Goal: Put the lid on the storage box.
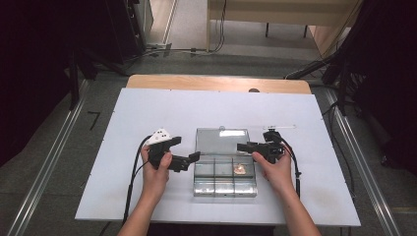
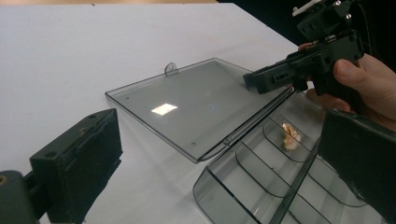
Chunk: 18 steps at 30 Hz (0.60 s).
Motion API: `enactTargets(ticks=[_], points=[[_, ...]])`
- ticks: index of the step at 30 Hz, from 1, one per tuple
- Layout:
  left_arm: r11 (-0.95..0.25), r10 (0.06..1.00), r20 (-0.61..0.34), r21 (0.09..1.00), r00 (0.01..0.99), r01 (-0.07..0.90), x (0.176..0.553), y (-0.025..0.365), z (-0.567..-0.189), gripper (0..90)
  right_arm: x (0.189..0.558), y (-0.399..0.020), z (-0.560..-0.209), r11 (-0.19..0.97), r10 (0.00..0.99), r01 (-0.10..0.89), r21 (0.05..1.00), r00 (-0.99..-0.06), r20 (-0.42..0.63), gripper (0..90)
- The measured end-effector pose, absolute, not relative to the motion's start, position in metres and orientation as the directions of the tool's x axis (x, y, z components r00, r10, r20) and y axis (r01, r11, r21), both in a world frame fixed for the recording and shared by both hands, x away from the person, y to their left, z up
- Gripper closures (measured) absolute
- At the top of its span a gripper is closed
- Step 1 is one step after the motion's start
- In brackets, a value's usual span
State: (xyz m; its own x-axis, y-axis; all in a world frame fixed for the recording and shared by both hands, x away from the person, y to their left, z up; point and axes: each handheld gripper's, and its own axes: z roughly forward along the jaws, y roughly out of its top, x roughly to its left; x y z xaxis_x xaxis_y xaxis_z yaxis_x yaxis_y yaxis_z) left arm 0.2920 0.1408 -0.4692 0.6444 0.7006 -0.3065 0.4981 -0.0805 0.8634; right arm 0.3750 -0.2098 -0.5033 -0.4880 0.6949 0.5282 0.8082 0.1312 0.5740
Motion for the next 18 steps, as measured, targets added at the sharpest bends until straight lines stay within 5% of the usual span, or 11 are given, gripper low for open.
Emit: enactTargets(ticks=[18], points=[[-0.072, 0.702, -0.349, 0.832, 0.620, 0.550, 0.318, 0.125, -0.473, 0.0, 0.375, -0.210, -0.503, 0.132, 0.692, 0.808, 0.574, -0.490, 0.530, 34.8]])
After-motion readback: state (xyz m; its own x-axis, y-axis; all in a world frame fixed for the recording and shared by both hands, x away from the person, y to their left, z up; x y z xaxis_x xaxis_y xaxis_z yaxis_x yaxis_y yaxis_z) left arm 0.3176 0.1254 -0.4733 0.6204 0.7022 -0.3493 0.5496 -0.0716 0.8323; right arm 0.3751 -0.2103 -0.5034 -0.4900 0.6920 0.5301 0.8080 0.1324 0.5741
